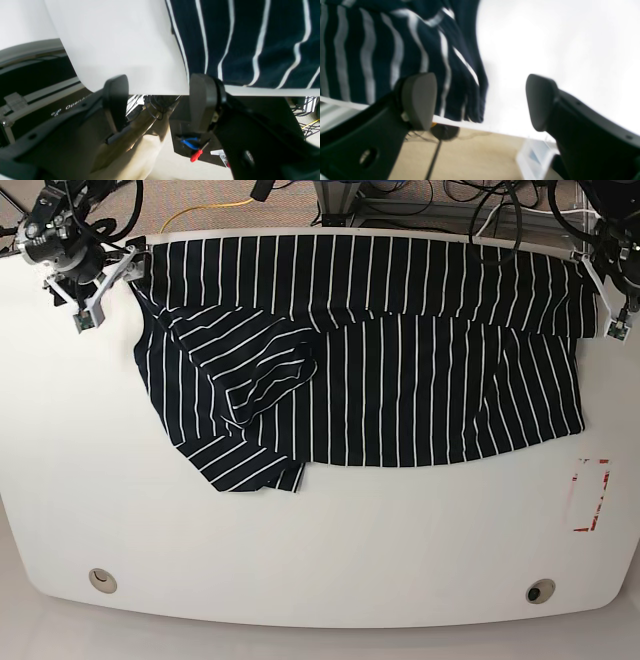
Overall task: Fold the T-shirt properly
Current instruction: 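Hold the folded edge with both grippers at the shirt's corners, then move both grippers to the shirt's hem corners and grasp them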
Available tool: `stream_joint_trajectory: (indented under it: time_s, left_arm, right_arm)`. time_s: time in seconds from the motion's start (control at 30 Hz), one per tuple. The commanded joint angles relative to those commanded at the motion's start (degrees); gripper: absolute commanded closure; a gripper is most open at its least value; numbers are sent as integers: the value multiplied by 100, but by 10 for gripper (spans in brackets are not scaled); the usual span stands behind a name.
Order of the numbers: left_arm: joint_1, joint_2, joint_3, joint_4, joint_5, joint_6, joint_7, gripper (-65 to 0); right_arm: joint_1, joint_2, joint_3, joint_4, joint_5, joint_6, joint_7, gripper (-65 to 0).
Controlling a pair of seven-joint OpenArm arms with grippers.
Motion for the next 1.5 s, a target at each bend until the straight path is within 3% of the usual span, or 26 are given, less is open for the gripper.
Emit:
stream_joint_trajectory:
  time_s: [0.17, 0.27, 0.47, 0.67, 0.9, 1.1, 1.27, 1.5]
  left_arm:
    - [202, -211, -237, -18, -1257, 0, 9, -360]
    - [79, -246, -273, -18, -1644, 0, 193, -360]
    - [-677, -105, -527, -123, -1626, 0, 229, -358]
    - [-1530, 62, -536, -176, -1618, 0, 229, -358]
    - [-2295, 273, -404, -237, -1618, 0, 211, -358]
    - [-2611, 264, -132, -782, -1618, 444, 193, -358]
    - [-2804, 255, -53, -1635, -1582, 620, -501, -358]
    - [-2840, 9, 536, -2743, -835, 620, -1723, -358]
  right_arm:
    - [325, -9, 0, -9, 158, 0, -18, -509]
    - [571, -26, 0, -18, 158, 0, -53, -509]
    - [1389, 9, -26, -369, 132, 0, -273, -509]
    - [2295, 202, -853, -888, -457, 0, -220, -509]
    - [3393, 193, -1257, -1837, -993, 0, -44, -509]
    - [4044, 220, -1600, -2769, -1345, 0, 308, -509]
    - [4484, 202, -1635, -3622, -1662, 0, 809, -509]
    - [4993, 202, -1697, -4782, -2084, 0, 1609, -509]
